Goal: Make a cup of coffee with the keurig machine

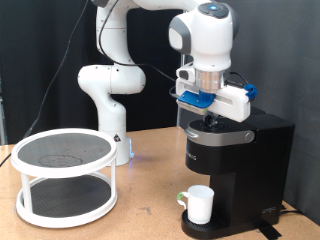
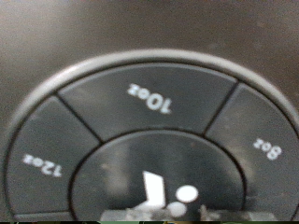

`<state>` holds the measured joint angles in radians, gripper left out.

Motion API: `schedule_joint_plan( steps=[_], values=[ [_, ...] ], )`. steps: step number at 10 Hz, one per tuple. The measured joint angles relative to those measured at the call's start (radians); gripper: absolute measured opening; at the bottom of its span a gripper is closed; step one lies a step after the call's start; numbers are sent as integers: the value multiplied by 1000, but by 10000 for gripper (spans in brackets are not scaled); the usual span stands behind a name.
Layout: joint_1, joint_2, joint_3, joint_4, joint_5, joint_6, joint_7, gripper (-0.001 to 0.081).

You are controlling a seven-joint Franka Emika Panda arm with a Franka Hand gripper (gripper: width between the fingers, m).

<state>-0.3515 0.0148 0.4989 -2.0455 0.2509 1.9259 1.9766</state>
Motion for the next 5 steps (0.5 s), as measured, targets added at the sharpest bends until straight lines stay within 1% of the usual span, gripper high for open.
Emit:
schedule_joint_plan(
  steps=[2, 4, 5],
  values=[
    [-8, -53, -15, -40, 65, 42, -77, 0],
    [-13, -113, -33, -61, 105, 40, -113, 0],
    [-14, -137, -39, -63, 108, 18, -112, 0]
  ],
)
